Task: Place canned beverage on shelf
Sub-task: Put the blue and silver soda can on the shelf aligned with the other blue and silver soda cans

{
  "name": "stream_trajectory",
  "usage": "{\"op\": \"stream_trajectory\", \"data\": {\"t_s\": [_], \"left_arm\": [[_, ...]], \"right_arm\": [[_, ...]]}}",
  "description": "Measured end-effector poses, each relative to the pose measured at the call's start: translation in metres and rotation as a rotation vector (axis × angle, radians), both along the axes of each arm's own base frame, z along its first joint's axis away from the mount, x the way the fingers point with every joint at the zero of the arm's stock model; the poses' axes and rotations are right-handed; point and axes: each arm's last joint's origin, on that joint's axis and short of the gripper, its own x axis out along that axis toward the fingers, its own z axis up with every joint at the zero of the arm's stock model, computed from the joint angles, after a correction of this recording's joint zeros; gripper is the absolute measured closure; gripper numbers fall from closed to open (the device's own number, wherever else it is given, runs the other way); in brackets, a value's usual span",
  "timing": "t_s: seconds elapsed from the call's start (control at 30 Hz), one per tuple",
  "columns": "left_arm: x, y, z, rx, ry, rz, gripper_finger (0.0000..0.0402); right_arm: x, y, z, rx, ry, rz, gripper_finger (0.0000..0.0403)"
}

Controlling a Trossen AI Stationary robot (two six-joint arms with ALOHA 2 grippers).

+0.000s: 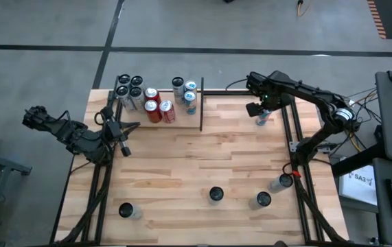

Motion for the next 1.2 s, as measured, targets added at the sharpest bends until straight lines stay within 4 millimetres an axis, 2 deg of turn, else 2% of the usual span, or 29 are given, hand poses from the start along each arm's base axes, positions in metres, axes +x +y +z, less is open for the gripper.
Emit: {"op": "stream_trajectory", "data": {"t_s": [0.07,0.2,0.4,0.6,0.77,0.97,1.1,1.2], "left_arm": [[0.0,0.0,0.0,0.0,-0.001,0.0,0.0402],[0.001,-0.001,0.0,-0.008,-0.004,0.002,0.0402],[0.007,-0.004,-0.002,-0.025,0.001,-0.004,0.0402],[0.021,-0.011,-0.001,-0.052,-0.031,-0.027,0.0402],[0.037,-0.019,0.001,-0.092,-0.081,-0.06,0.0402],[0.06,-0.031,0.006,-0.111,-0.167,-0.093,0.0402],[0.074,-0.04,0.006,-0.143,-0.21,-0.152,0.0399],[0.086,-0.046,0.001,-0.153,-0.206,-0.189,0.0379]], "right_arm": [[0.002,0.002,0.0,-0.006,-0.001,0.015,0.0172],[0.009,0.007,0.006,-0.031,-0.028,0.064,0.0173],[0.014,0.033,0.048,-0.178,-0.113,0.136,0.0173],[0.014,0.092,0.114,-0.428,-0.323,0.233,0.0173],[0.012,0.148,0.152,-0.625,-0.599,0.387,0.0173],[0.034,0.204,0.165,-0.783,-0.81,0.653,0.0173],[0.058,0.232,0.161,-0.822,-0.853,0.813,0.0173],[0.077,0.248,0.15,-0.818,-0.842,0.903,0.0173]]}}
